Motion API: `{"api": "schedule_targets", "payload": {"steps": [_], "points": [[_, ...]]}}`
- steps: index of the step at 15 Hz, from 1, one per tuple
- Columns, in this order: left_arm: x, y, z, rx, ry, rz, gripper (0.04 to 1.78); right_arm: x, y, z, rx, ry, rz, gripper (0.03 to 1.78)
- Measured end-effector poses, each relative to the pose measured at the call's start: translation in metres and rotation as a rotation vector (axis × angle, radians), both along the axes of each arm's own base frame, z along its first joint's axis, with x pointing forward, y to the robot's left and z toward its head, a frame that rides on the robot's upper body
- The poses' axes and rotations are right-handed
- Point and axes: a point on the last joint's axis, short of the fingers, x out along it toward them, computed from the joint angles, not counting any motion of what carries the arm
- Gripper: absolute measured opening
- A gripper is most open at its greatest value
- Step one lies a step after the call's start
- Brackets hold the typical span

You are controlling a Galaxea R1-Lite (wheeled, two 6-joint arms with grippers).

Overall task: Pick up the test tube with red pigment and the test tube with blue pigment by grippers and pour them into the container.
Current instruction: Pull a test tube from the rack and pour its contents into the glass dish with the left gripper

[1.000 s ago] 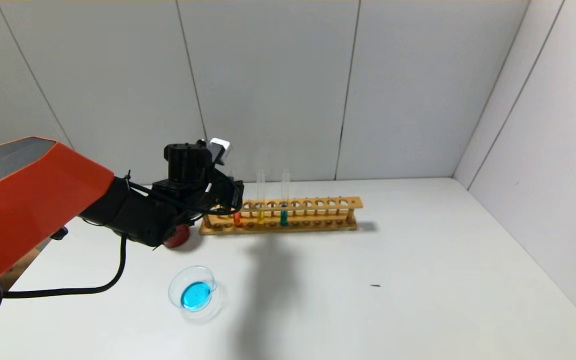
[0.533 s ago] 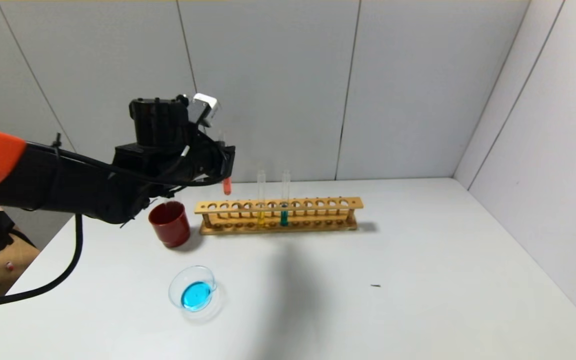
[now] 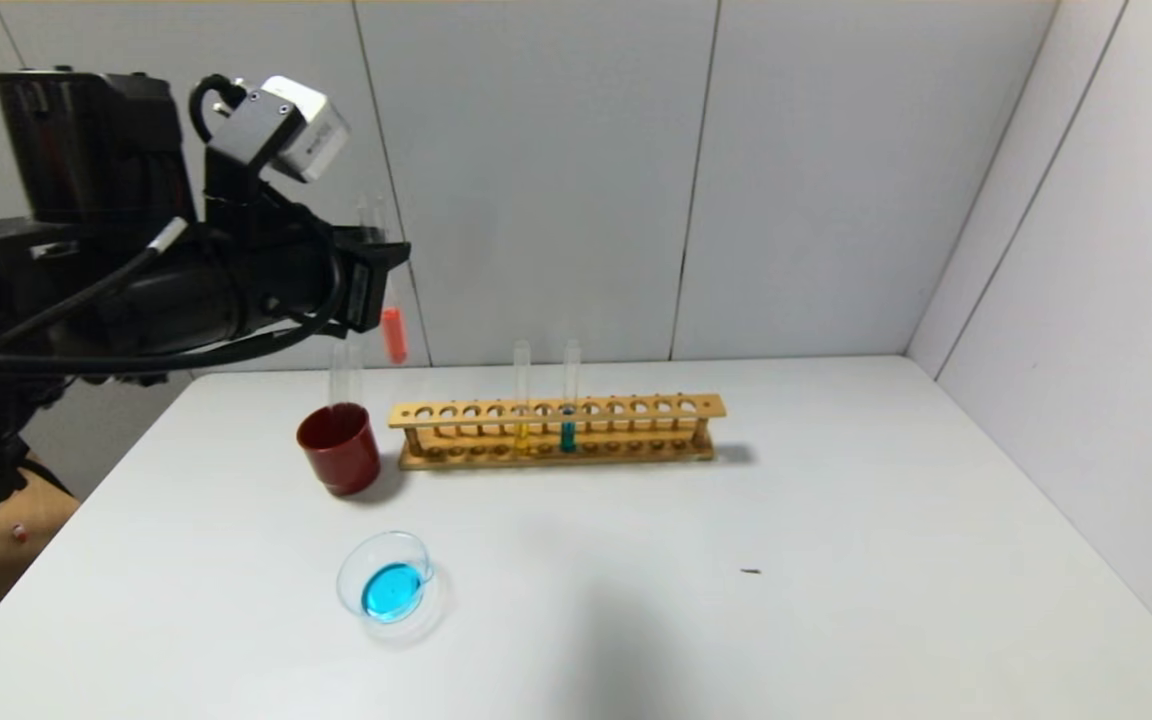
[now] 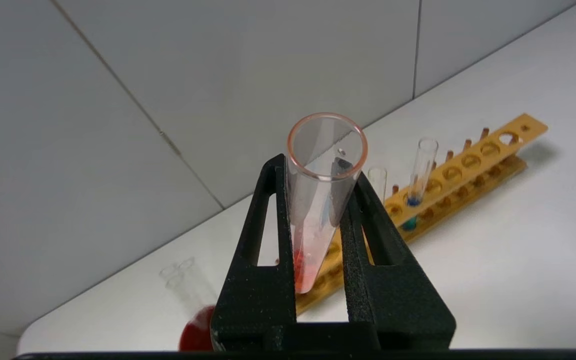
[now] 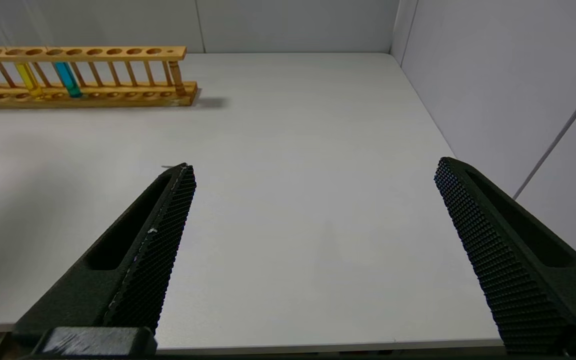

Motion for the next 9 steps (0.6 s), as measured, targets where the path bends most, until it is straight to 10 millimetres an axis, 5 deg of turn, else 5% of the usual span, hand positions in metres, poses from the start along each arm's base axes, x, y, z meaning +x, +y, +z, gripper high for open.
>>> {"api": "schedule_targets", "payload": {"steps": [5,9], "points": [[-0.073,0.029,-0.019,0.150,-0.032,-0.070,0.31,0.000,0.000,0.000,0.000,0.000,0.000,1.75],[-0.105,0.049,-0.052,0.396,-0.050,-0.072,0.31,0.000,0.000,0.000,0.000,0.000,0.000,1.75]]}}
